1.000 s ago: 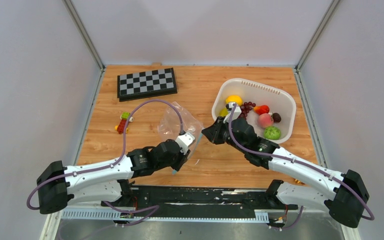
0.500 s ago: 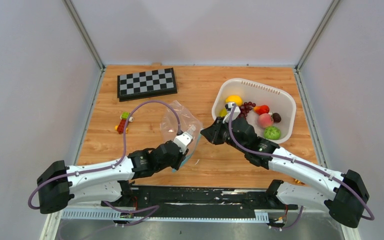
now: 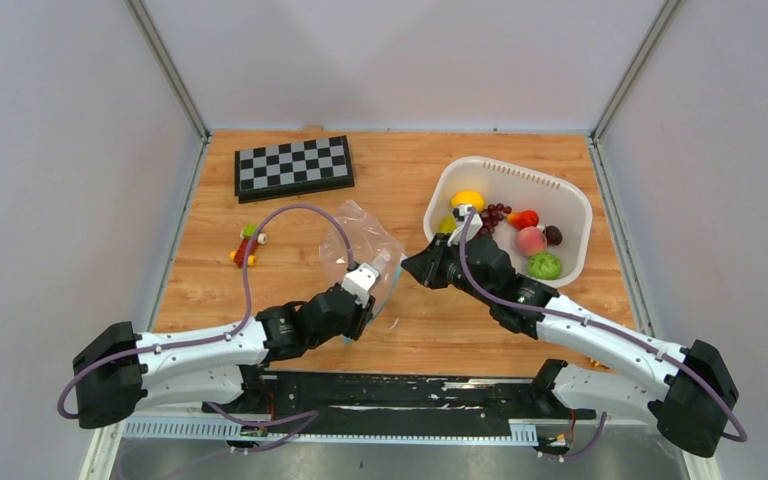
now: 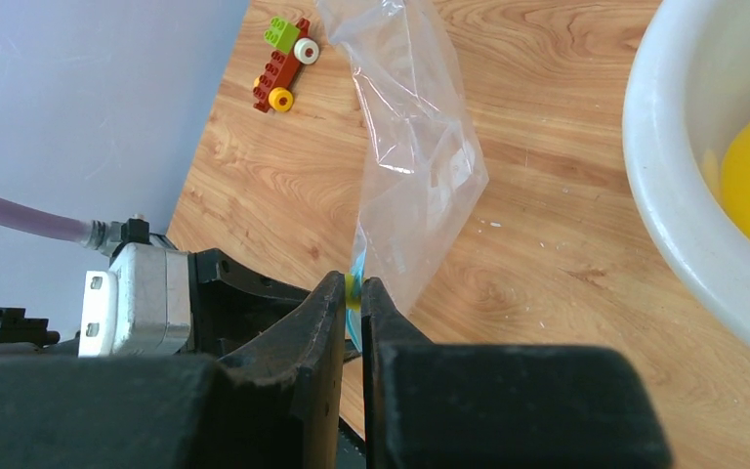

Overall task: Place the food in the zip-top bag and seal the zipper
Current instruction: Open the zipper of the food storage bag.

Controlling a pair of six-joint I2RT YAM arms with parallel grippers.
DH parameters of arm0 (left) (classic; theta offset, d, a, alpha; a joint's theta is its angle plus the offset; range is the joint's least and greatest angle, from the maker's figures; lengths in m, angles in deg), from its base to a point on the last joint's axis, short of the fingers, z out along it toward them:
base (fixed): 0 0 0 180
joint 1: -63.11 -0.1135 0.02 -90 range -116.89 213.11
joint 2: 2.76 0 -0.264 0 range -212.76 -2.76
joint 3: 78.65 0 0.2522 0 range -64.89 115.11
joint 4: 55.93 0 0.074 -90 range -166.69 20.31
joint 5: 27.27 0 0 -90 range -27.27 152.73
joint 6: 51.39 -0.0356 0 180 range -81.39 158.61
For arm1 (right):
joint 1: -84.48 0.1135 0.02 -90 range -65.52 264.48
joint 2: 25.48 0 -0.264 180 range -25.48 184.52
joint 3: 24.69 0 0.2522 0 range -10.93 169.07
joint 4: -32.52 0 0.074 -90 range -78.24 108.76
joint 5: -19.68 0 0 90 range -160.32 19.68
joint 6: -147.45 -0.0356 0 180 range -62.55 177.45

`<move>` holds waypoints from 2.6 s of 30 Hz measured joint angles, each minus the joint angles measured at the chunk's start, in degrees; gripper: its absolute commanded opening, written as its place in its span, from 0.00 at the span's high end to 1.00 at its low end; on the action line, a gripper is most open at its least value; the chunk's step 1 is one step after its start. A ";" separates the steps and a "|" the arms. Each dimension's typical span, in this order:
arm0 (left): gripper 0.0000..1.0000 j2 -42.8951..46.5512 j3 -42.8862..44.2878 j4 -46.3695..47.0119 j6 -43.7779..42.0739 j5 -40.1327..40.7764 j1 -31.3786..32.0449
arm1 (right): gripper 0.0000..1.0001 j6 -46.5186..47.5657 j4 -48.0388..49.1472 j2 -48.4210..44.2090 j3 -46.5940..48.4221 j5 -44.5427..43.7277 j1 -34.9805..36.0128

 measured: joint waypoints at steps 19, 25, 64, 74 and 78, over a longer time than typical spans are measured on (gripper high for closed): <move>1.00 -0.07 2.49 -0.81 0.57 5.03 0.00 | 0.71 0.63 0.22 0.87 -0.11 2.51 -0.90; 1.00 2.08 5.42 -4.90 1.95 8.11 0.00 | 0.34 2.75 -0.13 0.61 -0.04 5.14 -0.90; 1.00 -0.90 19.06 -15.93 13.66 9.29 0.52 | 0.70 7.76 -0.09 10.88 7.56 1.29 6.43; 1.00 1.33 18.73 -16.39 13.22 9.66 0.52 | 0.84 7.58 -2.43 11.80 8.26 -1.38 6.47; 1.00 2.67 18.73 -16.85 13.14 10.62 0.52 | 0.79 7.54 -3.61 11.80 8.59 -2.89 6.47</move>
